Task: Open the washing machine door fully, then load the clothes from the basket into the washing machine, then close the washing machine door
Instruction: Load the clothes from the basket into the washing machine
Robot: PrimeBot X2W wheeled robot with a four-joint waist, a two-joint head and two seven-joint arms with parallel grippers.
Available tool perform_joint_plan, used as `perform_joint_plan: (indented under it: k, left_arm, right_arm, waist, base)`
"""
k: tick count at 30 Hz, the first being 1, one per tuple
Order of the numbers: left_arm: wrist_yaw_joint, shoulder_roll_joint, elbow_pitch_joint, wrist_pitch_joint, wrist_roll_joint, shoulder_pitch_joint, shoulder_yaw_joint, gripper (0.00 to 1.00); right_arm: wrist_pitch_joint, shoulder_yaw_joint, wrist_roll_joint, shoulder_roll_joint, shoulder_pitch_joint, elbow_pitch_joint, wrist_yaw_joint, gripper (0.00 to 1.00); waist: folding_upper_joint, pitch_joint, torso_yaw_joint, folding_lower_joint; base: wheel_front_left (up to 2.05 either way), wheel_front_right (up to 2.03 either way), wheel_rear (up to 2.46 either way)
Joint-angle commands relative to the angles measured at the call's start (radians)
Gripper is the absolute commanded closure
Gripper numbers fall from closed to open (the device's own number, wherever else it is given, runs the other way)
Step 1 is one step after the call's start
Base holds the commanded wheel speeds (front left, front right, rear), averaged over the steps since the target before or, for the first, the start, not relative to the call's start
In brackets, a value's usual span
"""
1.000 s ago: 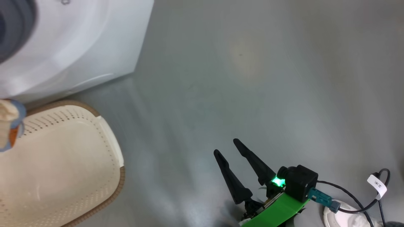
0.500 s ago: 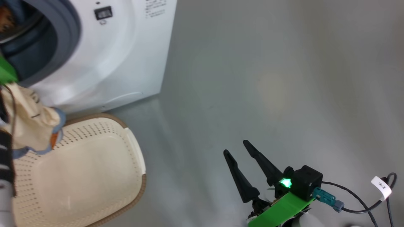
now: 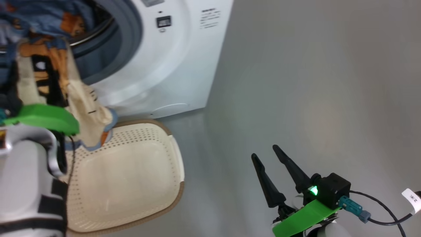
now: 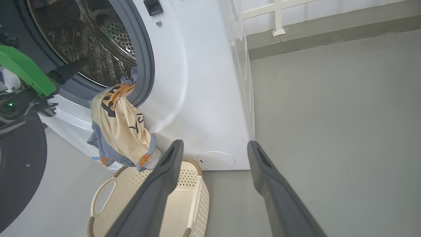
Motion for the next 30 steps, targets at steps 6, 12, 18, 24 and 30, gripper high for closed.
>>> perform_joint_plan:
  k: [6, 12, 18, 24, 30]
  left_arm:
    - [-0.031, -0.025, -0.152, -0.006, -0.021, 0.165, 0.019, 0.0]
    - [-0.04, -0.051, -0.264, -0.006, -0.023, 0.309, 0.02, 0.0]
    - [-0.045, -0.071, -0.368, -0.006, -0.026, 0.437, 0.022, 0.0]
    - [-0.051, -0.082, -0.441, -0.006, -0.03, 0.528, 0.031, 0.0]
    - [-0.053, -0.089, -0.469, -0.006, -0.046, 0.575, 0.052, 0.0]
  right_arm:
    - [-0.006, -0.019, -0.045, -0.001, 0.03, -0.027, 0.002, 0.0]
    - [-0.006, -0.037, -0.065, -0.001, 0.025, -0.029, 0.002, 0.0]
    - [-0.006, -0.053, -0.071, -0.001, 0.027, -0.035, 0.002, 0.0]
    - [-0.006, -0.066, -0.079, -0.001, 0.036, -0.037, 0.002, 0.0]
    - [-0.006, -0.069, -0.089, -0.001, 0.039, -0.039, 0.002, 0.0]
  waist:
    - [0.0, -0.025, 0.098, 0.0]
    - [0.0, -0.019, 0.125, 0.0]
    - [0.0, -0.014, 0.145, 0.0]
    - [0.0, -0.019, 0.161, 0.0]
    - [0.0, -0.019, 0.162, 0.0]
  base:
    - [0.0, 0.0, 0.0]
    - [0.0, 0.0, 0.0]
    - [0.0, 0.0, 0.0]
    - [0.0, 0.0, 0.0]
    - [0.0, 0.0, 0.0]
